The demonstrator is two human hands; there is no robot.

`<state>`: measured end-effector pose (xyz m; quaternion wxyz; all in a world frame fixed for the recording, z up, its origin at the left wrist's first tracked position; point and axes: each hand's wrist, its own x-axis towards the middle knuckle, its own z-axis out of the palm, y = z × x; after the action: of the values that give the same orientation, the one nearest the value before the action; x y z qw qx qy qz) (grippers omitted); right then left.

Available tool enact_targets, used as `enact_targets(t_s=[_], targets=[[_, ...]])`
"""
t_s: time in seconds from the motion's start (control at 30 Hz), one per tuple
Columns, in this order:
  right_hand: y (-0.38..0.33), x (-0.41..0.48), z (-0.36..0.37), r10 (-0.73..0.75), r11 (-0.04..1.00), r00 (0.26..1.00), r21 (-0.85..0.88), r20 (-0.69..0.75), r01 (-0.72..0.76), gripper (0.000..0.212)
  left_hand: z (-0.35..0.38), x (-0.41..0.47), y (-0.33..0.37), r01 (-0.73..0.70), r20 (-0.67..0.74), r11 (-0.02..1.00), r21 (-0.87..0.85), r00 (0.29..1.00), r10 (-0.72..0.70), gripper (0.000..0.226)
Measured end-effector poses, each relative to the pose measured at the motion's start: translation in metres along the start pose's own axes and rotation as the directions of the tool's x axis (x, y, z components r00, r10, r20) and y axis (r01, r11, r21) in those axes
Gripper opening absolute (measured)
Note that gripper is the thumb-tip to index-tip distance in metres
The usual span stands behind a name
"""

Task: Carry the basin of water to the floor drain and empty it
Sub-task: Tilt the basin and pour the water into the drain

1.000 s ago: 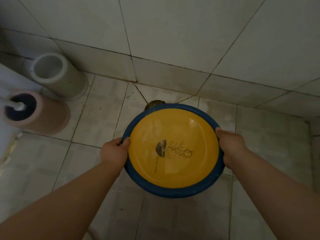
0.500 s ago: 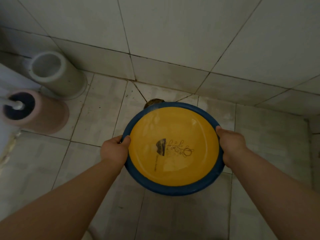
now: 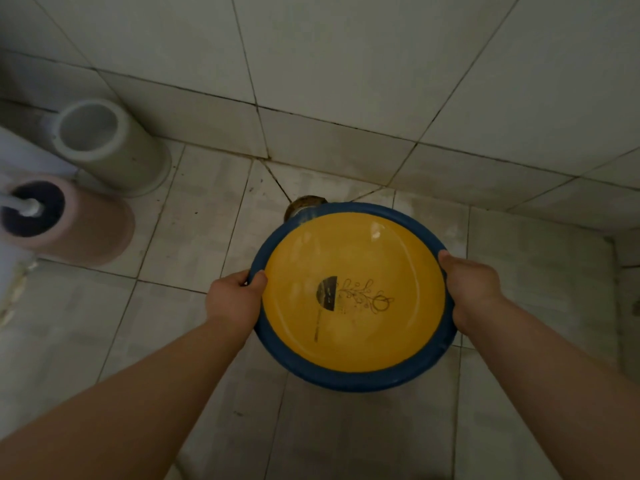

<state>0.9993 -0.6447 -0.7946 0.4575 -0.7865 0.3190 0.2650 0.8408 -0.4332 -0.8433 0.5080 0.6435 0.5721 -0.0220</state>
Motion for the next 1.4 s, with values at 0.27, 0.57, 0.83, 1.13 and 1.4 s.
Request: enact_targets(t_s=[0.27, 0.57, 0.83, 1.13, 1.4], targets=[[-0.002, -0.003, -0.009, -0.010, 1.000, 1.000, 0.011, -0.013, 0.010, 0.031, 0.010, -0.002, -0.001, -0.010, 0.020, 1.000, 0.022, 1.000, 0.010, 0.036], [-0.001, 0.005, -0.013, -0.008, 1.000, 0.999, 0.007, -0.034, 0.008, 0.043, 0.013, -0.003, -0.001, -0.007, 0.046, 0.999, 0.049, 0.999, 0.005, 0.040], [-0.003, 0.004, -0.013, -0.024, 0.999, 1.000, 0.035, 0.010, 0.023, 0.021, 0.014, -0.004, 0.000, -0.009, 0.033, 0.999, 0.039, 0.999, 0.007, 0.039], [-0.005, 0.004, -0.013, -0.022, 1.000, 1.000, 0.022, 0.019, 0.022, 0.015, 0.014, -0.003, 0.000, -0.010, 0.033, 0.999, 0.040, 0.999, 0.009, 0.040], [-0.008, 0.005, -0.012, -0.020, 0.998, 1.000, 0.058, 0.024, 0.019, 0.025, 0.014, -0.002, 0.000, -0.007, 0.032, 1.000, 0.029, 0.999, 0.006, 0.039]])
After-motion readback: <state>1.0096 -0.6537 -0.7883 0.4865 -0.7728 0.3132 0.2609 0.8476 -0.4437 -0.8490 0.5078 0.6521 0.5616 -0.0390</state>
